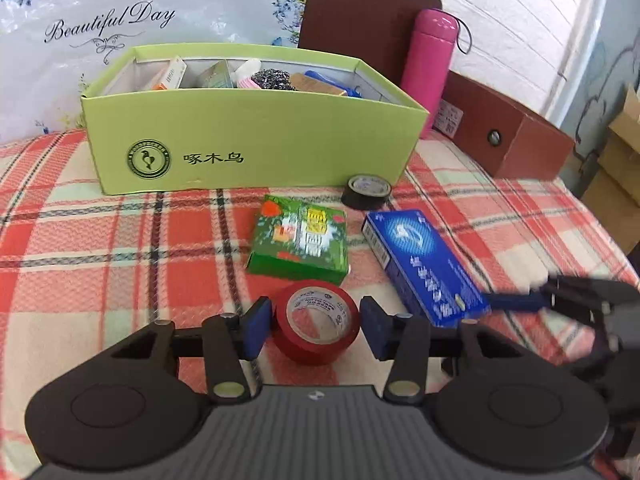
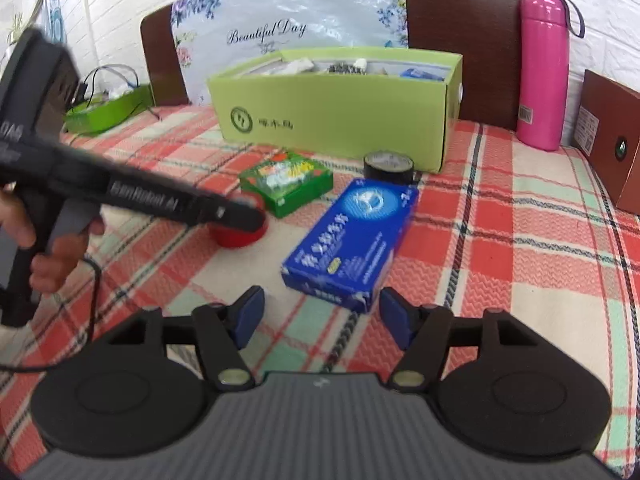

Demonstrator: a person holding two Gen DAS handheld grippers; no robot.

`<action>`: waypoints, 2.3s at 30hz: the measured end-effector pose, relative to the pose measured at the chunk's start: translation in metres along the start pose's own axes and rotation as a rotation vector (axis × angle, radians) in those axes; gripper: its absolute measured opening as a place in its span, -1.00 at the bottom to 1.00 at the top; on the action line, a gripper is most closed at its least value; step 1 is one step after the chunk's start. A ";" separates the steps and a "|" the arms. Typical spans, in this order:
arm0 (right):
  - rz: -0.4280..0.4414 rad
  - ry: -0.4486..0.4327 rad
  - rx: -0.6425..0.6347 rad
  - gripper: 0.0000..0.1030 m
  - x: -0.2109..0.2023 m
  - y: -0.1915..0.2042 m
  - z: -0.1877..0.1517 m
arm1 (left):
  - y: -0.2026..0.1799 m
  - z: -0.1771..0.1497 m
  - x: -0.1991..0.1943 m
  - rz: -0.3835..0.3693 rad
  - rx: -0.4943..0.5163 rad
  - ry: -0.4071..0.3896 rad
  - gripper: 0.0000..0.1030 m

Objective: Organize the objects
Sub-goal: 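Grasp red tape roll with left tool while right tool grasps blue medicine box, then drop red tape and blue medicine box into the lime-green box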

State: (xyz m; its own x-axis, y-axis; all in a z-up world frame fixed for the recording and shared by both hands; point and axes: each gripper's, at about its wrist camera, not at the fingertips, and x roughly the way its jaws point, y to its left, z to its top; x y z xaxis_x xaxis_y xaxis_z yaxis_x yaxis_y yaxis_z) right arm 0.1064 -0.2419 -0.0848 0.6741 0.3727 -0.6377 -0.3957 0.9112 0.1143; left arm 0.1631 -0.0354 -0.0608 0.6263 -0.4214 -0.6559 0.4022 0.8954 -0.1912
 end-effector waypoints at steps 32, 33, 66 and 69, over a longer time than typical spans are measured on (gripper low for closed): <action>-0.118 -0.183 0.074 0.11 -0.010 0.013 0.092 | 0.007 0.061 -0.057 0.048 -0.030 -0.148 -0.05; -0.121 -0.194 0.070 0.11 -0.006 0.012 0.101 | 0.007 0.071 -0.057 0.060 -0.026 -0.168 -0.05; -0.204 -0.316 0.019 1.00 0.064 -0.002 0.147 | 0.052 0.131 0.000 0.299 -0.097 -0.198 0.45; -0.205 -0.323 0.024 1.00 0.043 0.001 0.138 | 0.043 0.123 -0.010 0.304 -0.093 -0.184 0.46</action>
State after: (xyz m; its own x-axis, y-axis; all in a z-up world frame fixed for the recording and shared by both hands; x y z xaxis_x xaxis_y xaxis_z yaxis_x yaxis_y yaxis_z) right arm 0.2208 -0.2010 -0.0072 0.9011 0.2150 -0.3765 -0.2203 0.9750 0.0294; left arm 0.2556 -0.0103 0.0274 0.8209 -0.1455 -0.5523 0.1222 0.9894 -0.0791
